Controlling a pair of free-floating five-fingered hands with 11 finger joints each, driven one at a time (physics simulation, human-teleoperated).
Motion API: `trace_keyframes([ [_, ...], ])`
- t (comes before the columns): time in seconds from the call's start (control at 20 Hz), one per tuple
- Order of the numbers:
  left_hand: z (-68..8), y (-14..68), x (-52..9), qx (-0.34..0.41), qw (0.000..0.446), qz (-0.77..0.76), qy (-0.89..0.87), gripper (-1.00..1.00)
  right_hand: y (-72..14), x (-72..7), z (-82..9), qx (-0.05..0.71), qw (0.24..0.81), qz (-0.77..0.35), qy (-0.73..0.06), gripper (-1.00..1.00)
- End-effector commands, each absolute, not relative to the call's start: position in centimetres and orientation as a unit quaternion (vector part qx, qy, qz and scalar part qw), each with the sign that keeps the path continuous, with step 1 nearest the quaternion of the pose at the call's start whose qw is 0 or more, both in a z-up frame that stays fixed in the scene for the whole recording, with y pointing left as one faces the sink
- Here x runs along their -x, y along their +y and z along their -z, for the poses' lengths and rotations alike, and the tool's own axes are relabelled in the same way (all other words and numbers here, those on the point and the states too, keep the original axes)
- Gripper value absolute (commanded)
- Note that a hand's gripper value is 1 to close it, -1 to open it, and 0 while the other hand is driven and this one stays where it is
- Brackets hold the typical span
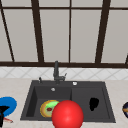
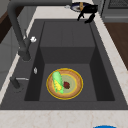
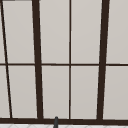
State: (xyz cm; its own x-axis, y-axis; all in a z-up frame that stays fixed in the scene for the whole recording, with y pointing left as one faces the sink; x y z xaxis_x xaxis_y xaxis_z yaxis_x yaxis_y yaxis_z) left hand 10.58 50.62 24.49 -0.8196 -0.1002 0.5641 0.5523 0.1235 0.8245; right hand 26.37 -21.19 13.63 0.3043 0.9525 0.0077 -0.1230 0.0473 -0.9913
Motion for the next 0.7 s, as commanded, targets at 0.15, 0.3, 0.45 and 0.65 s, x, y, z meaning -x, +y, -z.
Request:
trace_keyframes([
  [0.15,-21.1,52.7,-12.2,0.168,0.231,0.637,-0.716,-1.00,-21.2,-26.4,-13.6,0.530,0.609,-0.442,-0.391,0.00],
  [0.3,-19.7,53.7,-13.1,0.171,0.231,0.634,-0.718,-1.00,-21.2,-26.4,-13.6,0.530,0.609,-0.442,-0.391,0.00],
  [0.45,-17.9,54.6,-14.4,0.172,0.228,0.634,-0.718,-1.00,-21.2,-26.4,-13.6,0.530,0.609,-0.442,-0.391,0.00],
  [0.65,-15.9,55.5,-16.0,0.170,0.233,0.640,-0.712,-1.00,-21.2,-26.4,-13.6,0.530,0.609,-0.442,-0.391,0.00],
])
